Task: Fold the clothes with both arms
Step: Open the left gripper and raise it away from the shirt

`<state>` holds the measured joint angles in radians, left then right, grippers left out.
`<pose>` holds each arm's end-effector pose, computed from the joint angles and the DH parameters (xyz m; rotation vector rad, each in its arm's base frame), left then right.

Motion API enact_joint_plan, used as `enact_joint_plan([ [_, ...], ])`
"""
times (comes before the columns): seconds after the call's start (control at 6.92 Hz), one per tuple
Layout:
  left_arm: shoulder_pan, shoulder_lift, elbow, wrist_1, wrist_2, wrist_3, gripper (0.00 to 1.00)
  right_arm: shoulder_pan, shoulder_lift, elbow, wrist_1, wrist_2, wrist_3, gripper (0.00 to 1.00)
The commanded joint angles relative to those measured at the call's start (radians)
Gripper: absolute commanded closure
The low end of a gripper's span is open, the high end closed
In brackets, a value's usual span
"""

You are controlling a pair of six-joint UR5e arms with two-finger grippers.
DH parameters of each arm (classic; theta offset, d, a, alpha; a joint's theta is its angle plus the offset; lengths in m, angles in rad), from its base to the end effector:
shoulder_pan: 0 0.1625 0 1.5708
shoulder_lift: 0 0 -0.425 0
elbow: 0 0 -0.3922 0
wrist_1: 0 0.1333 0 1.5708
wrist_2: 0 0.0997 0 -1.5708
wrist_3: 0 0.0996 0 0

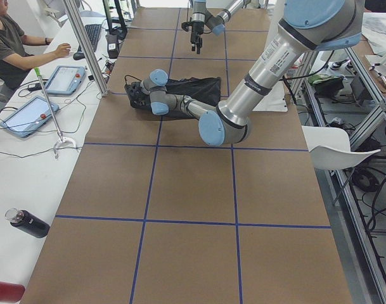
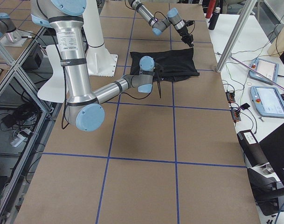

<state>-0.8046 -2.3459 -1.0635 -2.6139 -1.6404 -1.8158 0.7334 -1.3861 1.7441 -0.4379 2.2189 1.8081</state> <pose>0.4618 -0.6621 0.2915 0.3161 1.3230 -0.8446 -0.3466 -0.4108 0.3498 -0.1526 -1.5066 0.2964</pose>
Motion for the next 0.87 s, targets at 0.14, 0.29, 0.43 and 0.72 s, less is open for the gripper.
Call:
enact_joint_plan([
  [0.14, -0.06, 0.016, -0.047, 0.009, -0.088, 0.07, 0.0, -0.026, -0.001, -0.023, -0.052, -0.085, -0.32, 0.0],
  [0.29, -0.086, 0.072, -0.118, 0.012, -0.157, 0.096, 0.0, -0.044, 0.015, -0.023, -0.127, -0.129, -0.436, 0.0],
  [0.43, -0.102, 0.129, -0.195, 0.024, -0.205, 0.105, 0.0, -0.052, 0.053, -0.023, -0.212, -0.143, -0.507, 0.0],
  [0.72, -0.105, 0.213, -0.352, 0.098, -0.245, 0.121, 0.0, -0.083, 0.212, -0.024, -0.454, -0.174, -0.582, 0.0],
])
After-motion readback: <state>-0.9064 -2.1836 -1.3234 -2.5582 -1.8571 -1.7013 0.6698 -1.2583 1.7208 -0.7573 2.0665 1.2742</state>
